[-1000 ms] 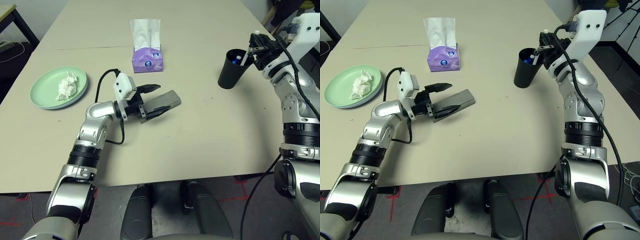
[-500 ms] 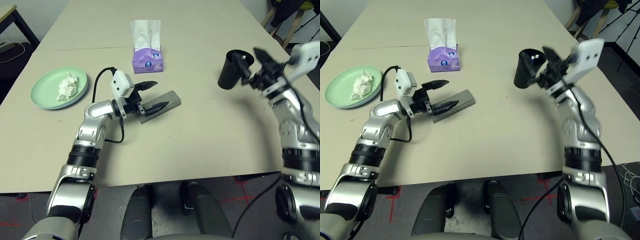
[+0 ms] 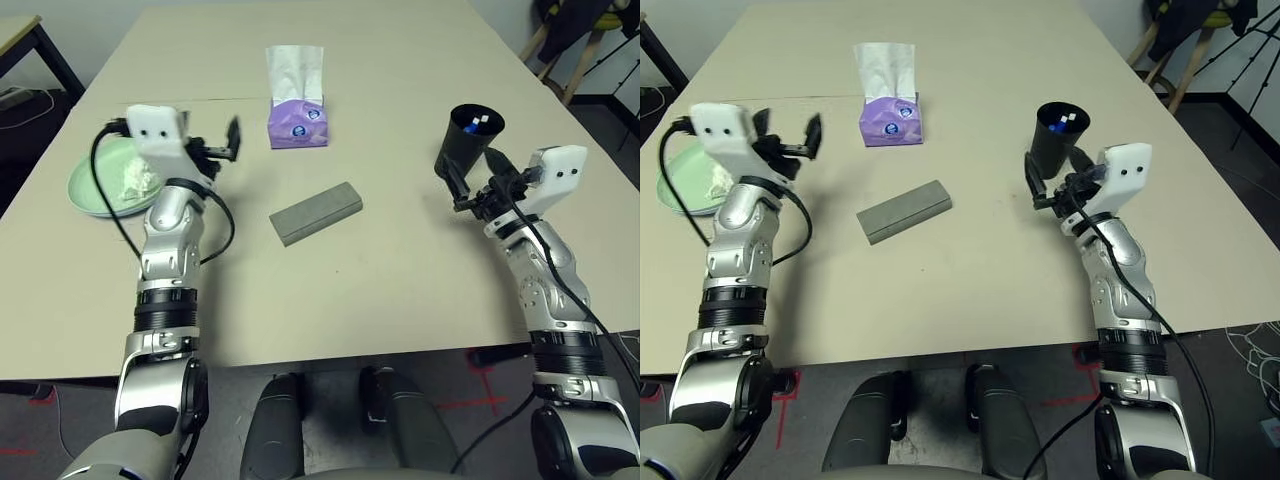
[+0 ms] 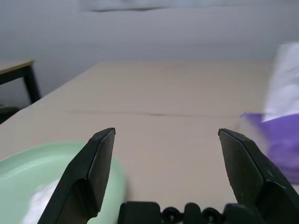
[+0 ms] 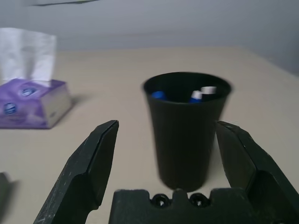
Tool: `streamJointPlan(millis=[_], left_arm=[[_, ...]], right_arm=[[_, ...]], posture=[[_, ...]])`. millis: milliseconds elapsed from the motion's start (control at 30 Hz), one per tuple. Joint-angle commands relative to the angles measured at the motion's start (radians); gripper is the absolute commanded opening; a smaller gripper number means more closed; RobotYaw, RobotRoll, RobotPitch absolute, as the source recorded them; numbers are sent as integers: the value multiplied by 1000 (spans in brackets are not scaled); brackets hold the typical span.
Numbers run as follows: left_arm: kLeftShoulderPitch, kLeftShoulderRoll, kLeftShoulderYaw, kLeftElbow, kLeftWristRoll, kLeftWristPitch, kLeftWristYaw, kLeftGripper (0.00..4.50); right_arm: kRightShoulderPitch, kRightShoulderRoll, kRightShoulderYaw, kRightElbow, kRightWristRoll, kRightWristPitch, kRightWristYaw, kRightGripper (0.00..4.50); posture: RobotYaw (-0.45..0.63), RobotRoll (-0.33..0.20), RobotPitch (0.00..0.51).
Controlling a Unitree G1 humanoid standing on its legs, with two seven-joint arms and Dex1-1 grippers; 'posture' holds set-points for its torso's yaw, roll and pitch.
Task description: Organize and tidy the items on the table.
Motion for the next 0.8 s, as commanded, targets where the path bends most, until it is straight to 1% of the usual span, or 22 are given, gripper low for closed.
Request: streamJointPlan(millis=[33, 100, 133, 333, 433, 467, 533, 700, 800], left_arm=[[82, 35, 19, -14, -48, -69, -114, 4500], [135, 63, 32, 11, -71, -134, -189, 4500], [157, 76, 39, 21, -70, -150, -202, 4500], [221, 126, 102, 28, -126, -168, -253, 4500], [246, 147, 119, 36, -151, -178, -297, 4500], [256, 152, 134, 48, -173, -181, -321, 4500], [281, 172, 138, 73, -171, -209, -357, 4500], [272, 158, 137, 81, -202, -206, -380, 4500], [260, 156, 128, 84, -202, -205, -378, 4500]], right_arm=[[7, -17, -34, 56, -1, -56, -1, 4481], [10, -29, -31, 79, 0, -106, 41, 4481], [11, -31, -35, 84, 12, -112, 54, 4481], [-40, -84, -78, 180, 68, -129, 116, 4481], [-57, -108, -76, 221, 71, -123, 151, 4481], [-64, -113, -76, 233, 69, -123, 155, 4481], [-71, -114, -81, 245, 76, -119, 159, 4481], [-59, -107, -69, 239, 69, -106, 155, 4481], [-51, -102, -61, 224, 59, -95, 138, 4481]], posture=[[96, 0, 120], [95, 0, 120], [95, 0, 117], [96, 0, 117], [91, 0, 117], [91, 0, 117], [83, 0, 117], [77, 0, 120], [73, 0, 121]])
